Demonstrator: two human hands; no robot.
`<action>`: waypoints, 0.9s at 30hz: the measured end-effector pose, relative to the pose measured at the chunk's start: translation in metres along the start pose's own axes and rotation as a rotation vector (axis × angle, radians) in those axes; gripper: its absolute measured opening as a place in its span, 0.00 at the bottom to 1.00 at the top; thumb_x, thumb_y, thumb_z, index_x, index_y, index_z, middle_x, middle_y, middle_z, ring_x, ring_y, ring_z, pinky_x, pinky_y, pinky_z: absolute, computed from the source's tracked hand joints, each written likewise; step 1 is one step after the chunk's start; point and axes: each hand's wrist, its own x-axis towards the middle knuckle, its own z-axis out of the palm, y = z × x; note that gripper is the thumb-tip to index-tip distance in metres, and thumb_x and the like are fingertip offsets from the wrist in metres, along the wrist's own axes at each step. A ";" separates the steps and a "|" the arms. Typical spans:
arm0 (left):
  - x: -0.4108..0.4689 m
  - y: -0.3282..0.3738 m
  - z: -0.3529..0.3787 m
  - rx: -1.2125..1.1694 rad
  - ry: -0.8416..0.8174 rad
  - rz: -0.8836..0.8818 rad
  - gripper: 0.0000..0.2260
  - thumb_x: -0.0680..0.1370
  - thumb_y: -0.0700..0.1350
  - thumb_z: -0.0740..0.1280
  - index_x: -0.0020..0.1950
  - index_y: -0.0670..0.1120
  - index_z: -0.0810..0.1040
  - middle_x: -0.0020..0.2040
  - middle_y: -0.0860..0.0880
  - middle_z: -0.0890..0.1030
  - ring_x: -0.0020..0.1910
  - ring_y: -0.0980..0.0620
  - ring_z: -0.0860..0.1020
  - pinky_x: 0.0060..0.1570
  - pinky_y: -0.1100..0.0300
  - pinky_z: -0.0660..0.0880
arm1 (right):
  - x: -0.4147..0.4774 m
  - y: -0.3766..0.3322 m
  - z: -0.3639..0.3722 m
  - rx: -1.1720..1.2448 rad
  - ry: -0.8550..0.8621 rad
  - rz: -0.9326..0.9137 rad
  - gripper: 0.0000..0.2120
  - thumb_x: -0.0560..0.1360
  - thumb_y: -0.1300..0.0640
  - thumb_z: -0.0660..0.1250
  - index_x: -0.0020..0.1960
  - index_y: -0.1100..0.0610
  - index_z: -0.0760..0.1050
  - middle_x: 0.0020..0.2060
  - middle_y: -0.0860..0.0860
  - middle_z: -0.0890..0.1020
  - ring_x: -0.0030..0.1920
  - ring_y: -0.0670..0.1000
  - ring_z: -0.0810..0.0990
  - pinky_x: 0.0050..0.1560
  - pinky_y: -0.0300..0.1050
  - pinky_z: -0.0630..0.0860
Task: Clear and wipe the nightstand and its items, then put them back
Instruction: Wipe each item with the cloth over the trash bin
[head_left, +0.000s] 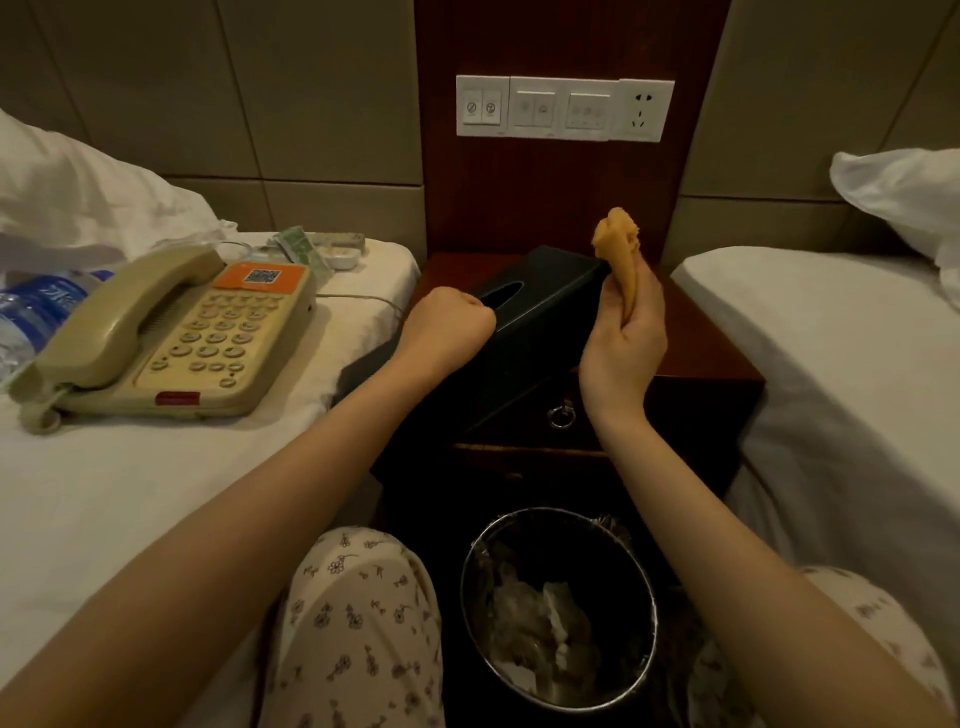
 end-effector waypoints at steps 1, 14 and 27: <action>0.003 0.001 0.000 -0.033 -0.006 -0.039 0.09 0.75 0.36 0.56 0.43 0.42 0.75 0.36 0.45 0.71 0.36 0.48 0.70 0.42 0.53 0.67 | 0.000 0.001 0.001 -0.033 -0.005 -0.046 0.19 0.81 0.56 0.56 0.71 0.57 0.65 0.68 0.51 0.71 0.69 0.49 0.68 0.69 0.42 0.63; 0.017 -0.011 -0.021 -0.965 -0.051 -0.432 0.10 0.81 0.38 0.58 0.60 0.36 0.71 0.52 0.42 0.77 0.50 0.46 0.78 0.55 0.55 0.73 | -0.036 0.004 0.017 0.121 -0.540 0.121 0.17 0.78 0.64 0.60 0.67 0.60 0.71 0.62 0.51 0.77 0.63 0.47 0.74 0.64 0.38 0.71; 0.023 -0.008 -0.015 -1.318 0.281 -0.479 0.20 0.78 0.38 0.63 0.70 0.42 0.67 0.62 0.42 0.73 0.60 0.42 0.74 0.59 0.47 0.74 | -0.109 0.009 -0.012 0.167 -0.120 0.097 0.18 0.77 0.62 0.63 0.64 0.48 0.68 0.61 0.41 0.73 0.62 0.37 0.71 0.60 0.25 0.67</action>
